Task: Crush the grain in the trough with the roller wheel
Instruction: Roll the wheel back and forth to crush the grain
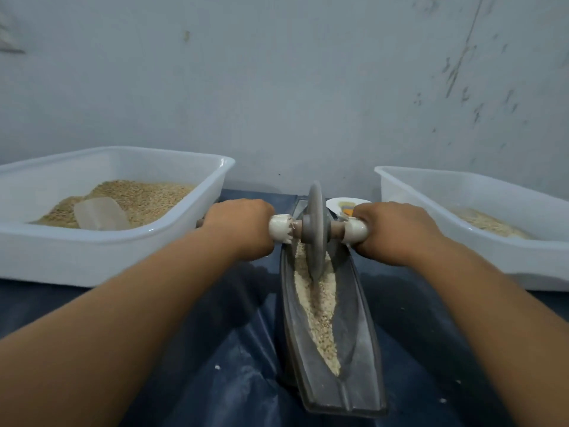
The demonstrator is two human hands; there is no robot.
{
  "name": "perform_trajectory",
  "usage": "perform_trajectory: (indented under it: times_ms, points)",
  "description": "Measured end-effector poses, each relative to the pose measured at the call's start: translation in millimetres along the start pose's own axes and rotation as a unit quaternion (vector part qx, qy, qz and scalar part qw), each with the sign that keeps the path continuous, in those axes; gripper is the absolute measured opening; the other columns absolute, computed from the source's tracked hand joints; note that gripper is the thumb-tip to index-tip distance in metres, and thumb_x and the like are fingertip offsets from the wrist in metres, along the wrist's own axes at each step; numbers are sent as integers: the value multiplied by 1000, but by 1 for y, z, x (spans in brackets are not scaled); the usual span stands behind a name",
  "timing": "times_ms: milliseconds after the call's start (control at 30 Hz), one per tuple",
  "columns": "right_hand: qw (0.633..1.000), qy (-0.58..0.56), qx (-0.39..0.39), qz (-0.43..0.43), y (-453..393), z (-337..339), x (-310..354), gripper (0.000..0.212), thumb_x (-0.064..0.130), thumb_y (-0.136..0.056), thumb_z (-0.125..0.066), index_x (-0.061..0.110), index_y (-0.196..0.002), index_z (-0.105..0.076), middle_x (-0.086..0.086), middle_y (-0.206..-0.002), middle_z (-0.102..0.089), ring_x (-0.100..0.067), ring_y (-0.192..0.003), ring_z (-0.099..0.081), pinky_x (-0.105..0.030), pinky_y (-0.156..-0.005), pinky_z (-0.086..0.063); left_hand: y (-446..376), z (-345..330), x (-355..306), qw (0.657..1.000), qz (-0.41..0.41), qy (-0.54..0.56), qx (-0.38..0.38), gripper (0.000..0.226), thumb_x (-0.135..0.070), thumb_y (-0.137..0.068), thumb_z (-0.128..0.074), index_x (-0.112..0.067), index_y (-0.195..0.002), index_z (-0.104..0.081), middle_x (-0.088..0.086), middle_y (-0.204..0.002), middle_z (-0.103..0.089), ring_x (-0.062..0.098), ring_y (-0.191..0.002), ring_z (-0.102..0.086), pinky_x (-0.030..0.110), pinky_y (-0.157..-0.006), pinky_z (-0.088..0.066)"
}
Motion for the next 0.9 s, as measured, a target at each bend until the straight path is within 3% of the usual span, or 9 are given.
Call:
perform_trajectory:
  times_ms: [100,233,300,367,433,500,567,700,900]
  points:
    - [1000,27,-6,-15,-11,-2,-3,19,34,-72,-63,30,-79,-46,10,-67,-50,-15,-63,-48,-23,-48,-25,-8,0,1,1000,0,7,-13,18,-29,-75,-66,-32,-84,-50,-8,-75,-54,13,-69,-53,32,-63,-42]
    - [984,-43,170,-20,1,-18,-14,26,45,-54,-64,33,-76,-55,7,-68,-65,-11,-63,-62,-34,-59,-54,-2,-3,1,999,-27,-34,-31,19,-29,-75,-64,-32,-77,-46,-8,-73,-54,15,-70,-53,30,-61,-40]
    - [981,-55,184,-22,8,-19,-15,27,47,-53,-63,41,-78,-55,8,-69,-65,-11,-65,-63,-36,-62,-55,-1,-2,1,998,-33,-42,-37,20,-30,-75,-64,-34,-77,-45,-9,-73,-53,14,-69,-52,29,-58,-38]
    - [990,-30,136,-27,6,-17,-14,18,43,-63,-65,42,-77,-54,9,-70,-62,-10,-66,-60,-30,-55,-47,0,0,-1,996,-20,-55,-70,20,-30,-76,-63,-35,-80,-44,-9,-70,-49,13,-64,-46,26,-50,-27]
    - [998,15,36,-40,-1,-10,-10,12,39,-73,-63,34,-77,-53,9,-70,-57,-15,-67,-55,-26,-50,-32,2,4,-5,989,-5,-76,-123,18,-32,-80,-62,-33,-83,-45,-9,-65,-39,13,-61,-37,26,-49,-17]
    - [997,48,-50,-38,-3,-4,-2,12,37,-79,-60,30,-81,-52,9,-67,-49,-19,-67,-47,-26,-50,-25,2,5,-8,985,-2,-81,-152,13,-33,-83,-60,-30,-88,-49,-9,-63,-32,17,-65,-38,28,-53,-20]
    - [998,46,-45,-30,-2,-5,-1,14,38,-79,-60,31,-78,-48,9,-66,-47,-19,-66,-46,-26,-49,-24,2,4,-6,989,-3,-68,-135,12,-31,-84,-59,-31,-87,-47,-9,-65,-35,18,-69,-42,28,-53,-21]
    - [997,-7,73,-17,9,-13,-13,18,43,-69,-63,30,-73,-52,9,-67,-60,-7,-63,-55,-26,-49,-37,6,3,-3,996,-28,-40,-77,19,-30,-81,-63,-35,-83,-44,-9,-70,-46,16,-71,-50,31,-61,-34]
    - [996,58,-54,-33,5,-2,0,28,44,-81,-58,31,-67,-37,10,-62,-46,-16,-61,-45,-24,-47,-22,8,9,-7,993,1,-54,-103,16,-31,-85,-60,-33,-89,-45,-9,-68,-40,16,-70,-44,27,-49,-14]
Point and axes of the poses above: each hand's wrist, its own y-axis away from the middle knuckle, its own z-axis out of the back of the hand, x = y × z, the point moved 6 cm from there along -y, towards the middle knuckle
